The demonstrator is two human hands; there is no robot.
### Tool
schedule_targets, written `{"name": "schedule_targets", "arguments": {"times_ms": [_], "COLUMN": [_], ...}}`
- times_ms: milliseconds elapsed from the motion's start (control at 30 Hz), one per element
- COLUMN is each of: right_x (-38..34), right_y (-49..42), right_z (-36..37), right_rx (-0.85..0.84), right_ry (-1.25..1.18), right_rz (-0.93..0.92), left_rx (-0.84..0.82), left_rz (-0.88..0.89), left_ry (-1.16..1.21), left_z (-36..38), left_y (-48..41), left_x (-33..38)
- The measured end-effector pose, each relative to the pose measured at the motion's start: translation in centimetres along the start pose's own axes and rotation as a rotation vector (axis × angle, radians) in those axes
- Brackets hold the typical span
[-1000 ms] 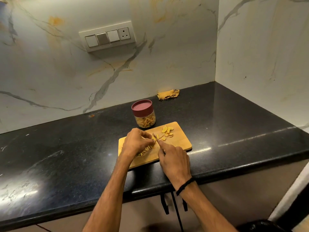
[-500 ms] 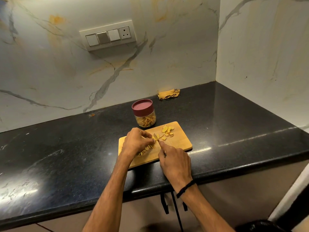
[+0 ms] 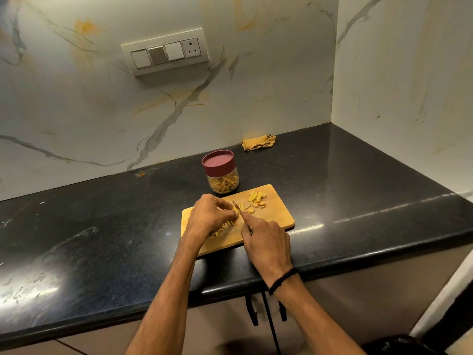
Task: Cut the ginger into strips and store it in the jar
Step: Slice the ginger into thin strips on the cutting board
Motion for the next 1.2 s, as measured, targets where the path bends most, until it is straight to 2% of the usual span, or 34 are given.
{"name": "schedule_targets", "arguments": {"times_ms": [533,933,1067,1200], "right_x": [-0.2,-1.1,-0.3,0.6], "right_y": [0.3,0.4,2.7,2.8], "right_z": [0.0,0.0,-0.6,-1.2], "right_rx": [-0.018,-0.069,-0.075,-0.062], "right_ry": [0.048,0.179,0.183,0.08], "right_rz": [-0.022,-0.073,-0.061,-0.022], "left_rx": [0.004,0.023,0.023,0.014], "left_rz": [-0.001,-0.003,-0.002,-0.002], "left_ry": [-0.001,-0.036,-0.045,-0.053], "left_z": [0.0,-0.1,-0.1,0.0], "left_y": [0.2,0.4,0.7,0.7], "left_x": [0.2,0.3,0.4,0.5]}}
Point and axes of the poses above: each hand's wrist, its own y-axis away from the middle knuckle, its own z-axis out of the palm, x = y × z, the point moved 1 cm from there along -y, towards the middle knuckle, and after that the axes turned 4 degrees about y, right-handed, at the moved point
